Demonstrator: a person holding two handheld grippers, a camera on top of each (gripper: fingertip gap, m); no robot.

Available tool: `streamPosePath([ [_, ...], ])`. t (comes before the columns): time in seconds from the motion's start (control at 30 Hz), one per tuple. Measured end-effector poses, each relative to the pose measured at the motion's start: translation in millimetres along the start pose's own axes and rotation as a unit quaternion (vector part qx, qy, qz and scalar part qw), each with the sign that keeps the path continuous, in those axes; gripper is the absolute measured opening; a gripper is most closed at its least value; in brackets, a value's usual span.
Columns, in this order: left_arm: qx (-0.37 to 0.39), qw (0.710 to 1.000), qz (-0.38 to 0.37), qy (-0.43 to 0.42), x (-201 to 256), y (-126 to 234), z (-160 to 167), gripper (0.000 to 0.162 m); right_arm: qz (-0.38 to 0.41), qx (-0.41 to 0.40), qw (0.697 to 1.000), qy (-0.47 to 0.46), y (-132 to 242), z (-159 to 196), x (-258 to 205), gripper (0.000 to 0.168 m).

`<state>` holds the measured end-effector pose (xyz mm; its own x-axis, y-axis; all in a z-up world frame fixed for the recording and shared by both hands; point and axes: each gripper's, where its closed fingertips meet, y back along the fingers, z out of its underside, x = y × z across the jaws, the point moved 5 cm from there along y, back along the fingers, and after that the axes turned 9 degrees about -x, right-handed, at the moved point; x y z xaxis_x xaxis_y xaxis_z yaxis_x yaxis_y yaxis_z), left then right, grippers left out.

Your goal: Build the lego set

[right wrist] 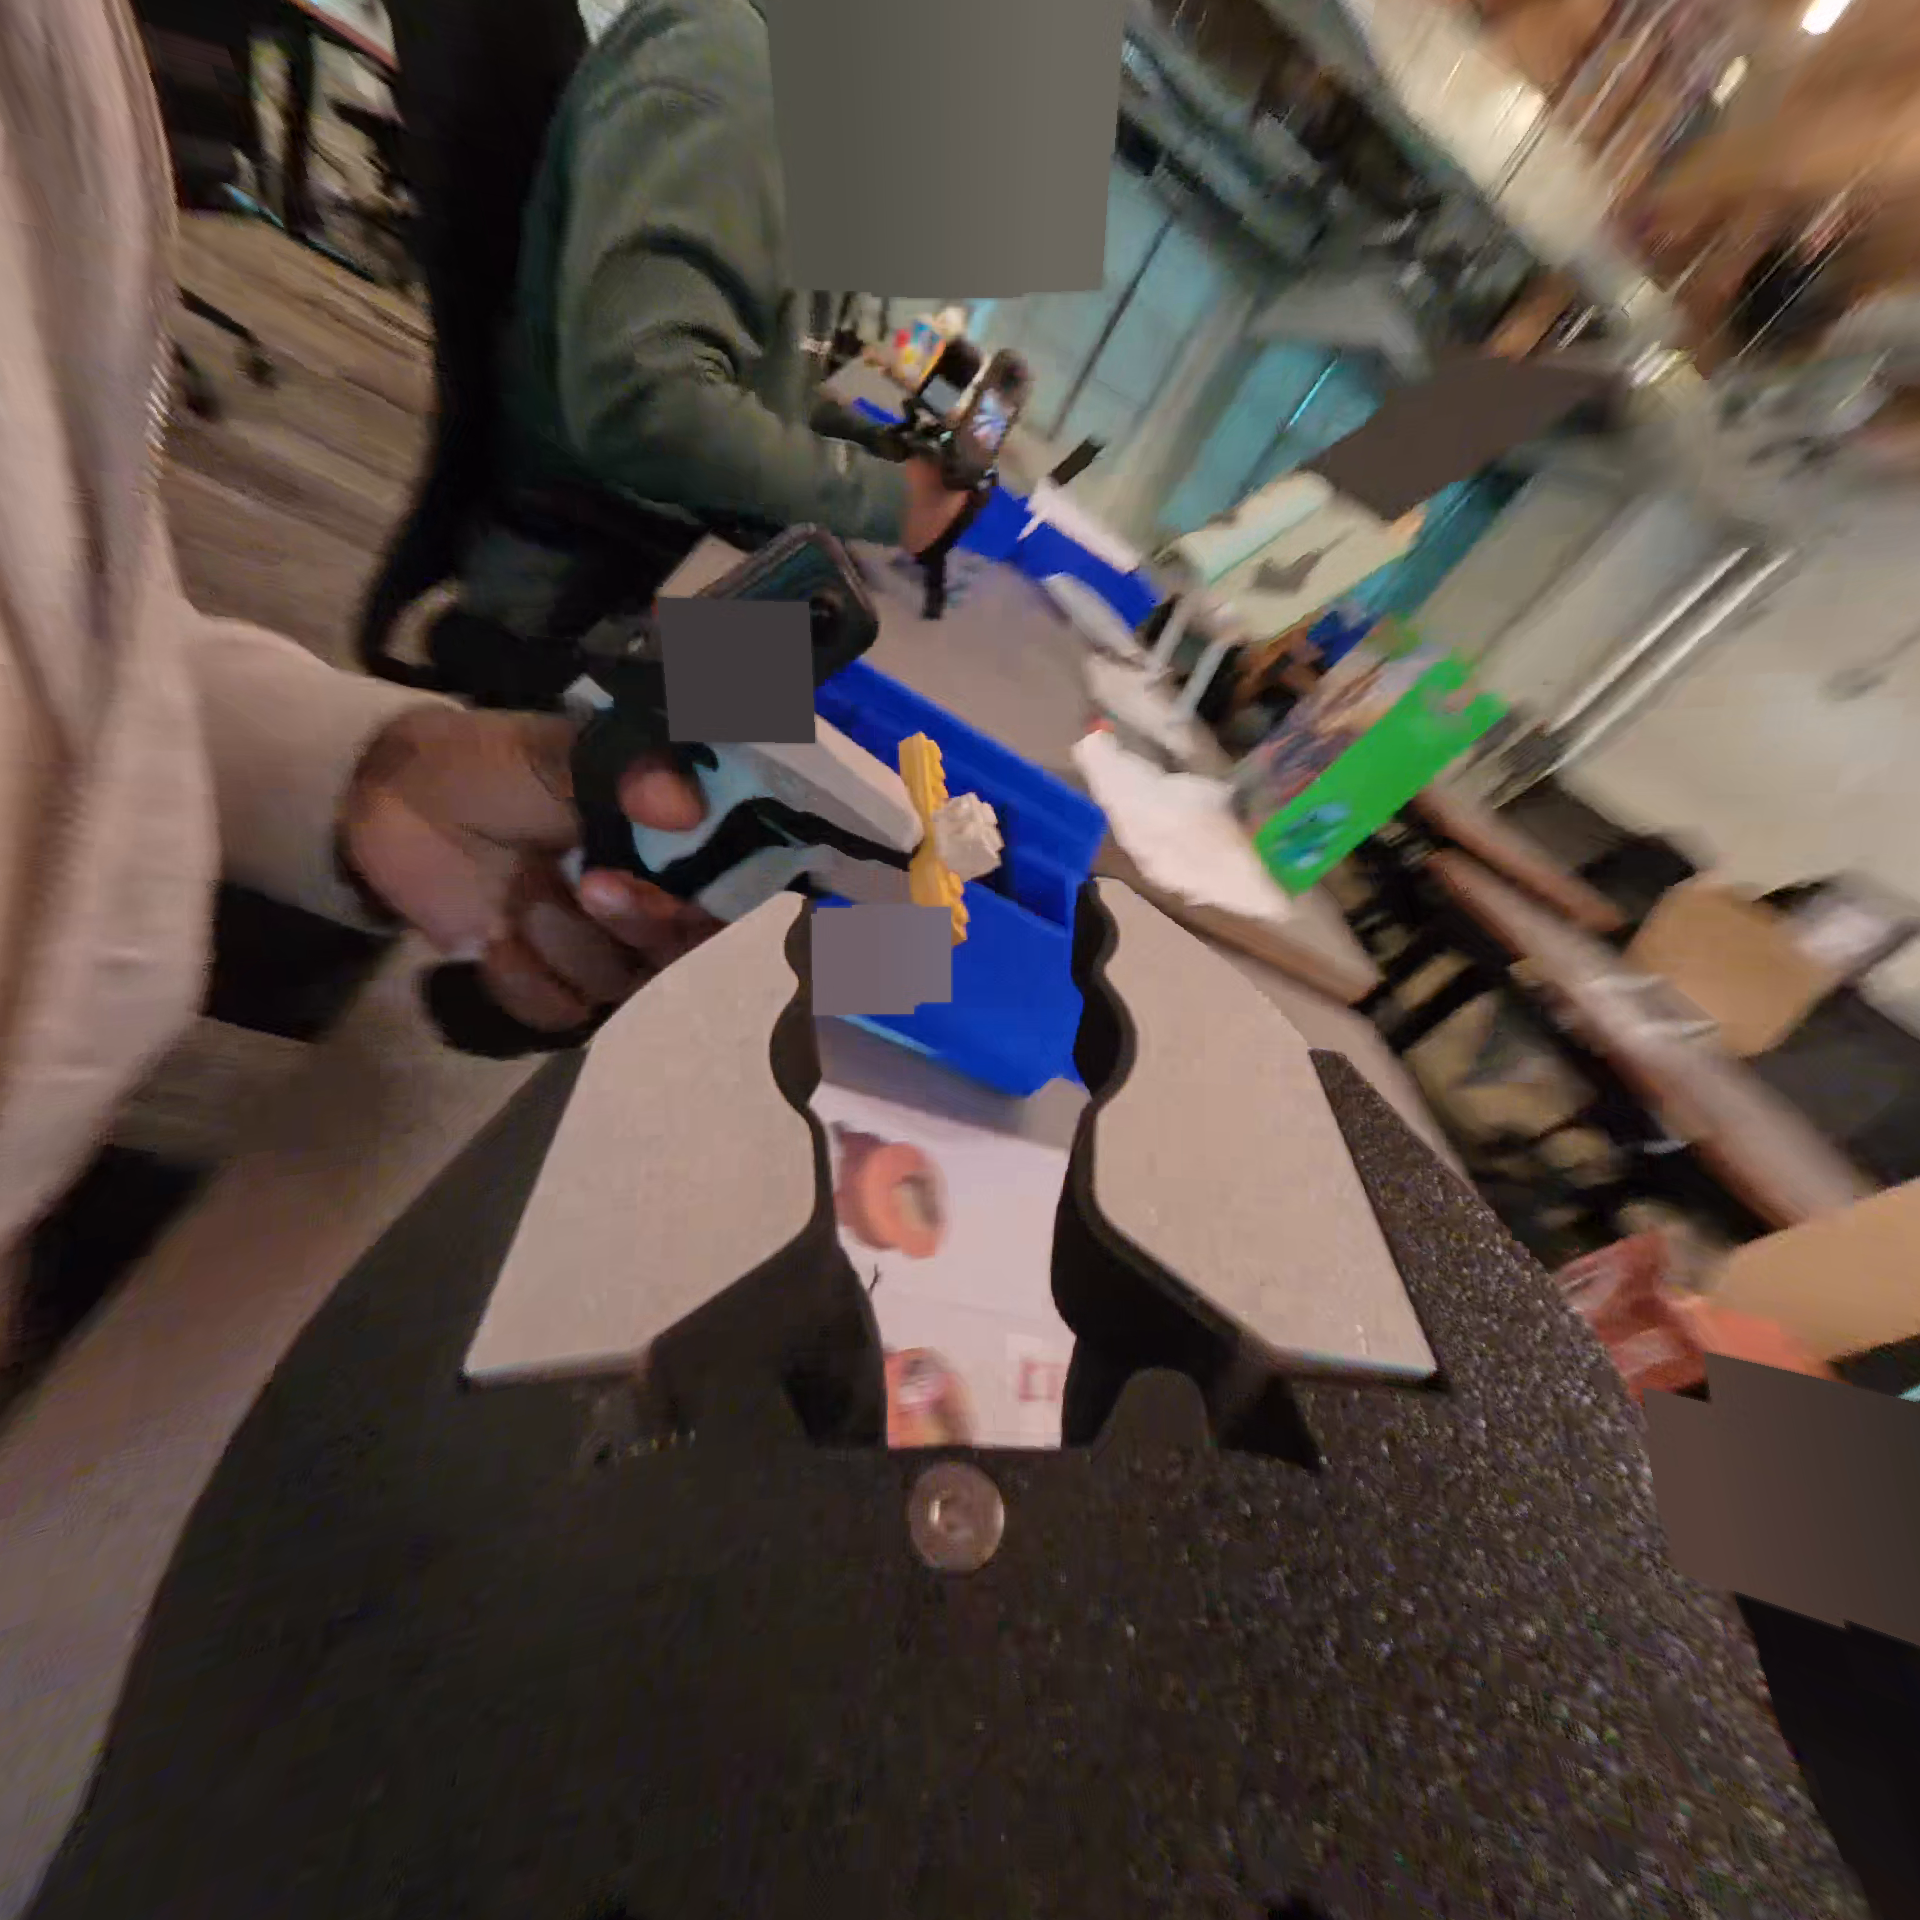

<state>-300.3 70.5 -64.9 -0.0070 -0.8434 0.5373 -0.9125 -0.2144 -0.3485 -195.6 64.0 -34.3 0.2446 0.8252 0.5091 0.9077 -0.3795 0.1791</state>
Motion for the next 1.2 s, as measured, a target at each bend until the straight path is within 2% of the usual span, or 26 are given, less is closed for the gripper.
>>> streamPosePath([
  [0.1, 0.031, 0.996, 0.022, 0.084, 1, -13, -6, 0.006, 0.044, -0.002, 0.996, 0.073, -2, -7, 0, 0.044],
  [0.23, 0.031, 0.991, 0.034, 0.127, 6, -29, 0, 0.007, 0.054, -0.038, 0.990, 0.124, -2, -6, 5, 0.042],
  [0.37, 0.019, 0.987, 0.042, 0.155, 9, -39, 8, 0.007, 0.056, -0.039, 0.987, 0.146, 7, -5, 8, 0.025],
  [0.5, -0.007, 0.989, 0.038, 0.144, 14, -44, 13, 0.007, 0.044, -0.032, 0.992, 0.117, 19, -4, 6, 0.019],
  [0.77, -0.032, 0.992, 0.019, 0.122, 17, -53, 21, 0.007, 0.032, -0.040, 0.995, 0.085, 30, 2, 5, 0.018],
  [1.0, -0.053, 0.994, 0.033, 0.084, 19, -59, 18, 0.008, 0.081, -0.003, 0.993, 0.088, 36, 2, 3, 0.018],
  [1.2, -0.072, 0.996, 0.039, 0.037, 18, -60, 20, 0.008, 0.089, 0.013, 0.994, 0.068, 37, 6, 0, 0.018],
])
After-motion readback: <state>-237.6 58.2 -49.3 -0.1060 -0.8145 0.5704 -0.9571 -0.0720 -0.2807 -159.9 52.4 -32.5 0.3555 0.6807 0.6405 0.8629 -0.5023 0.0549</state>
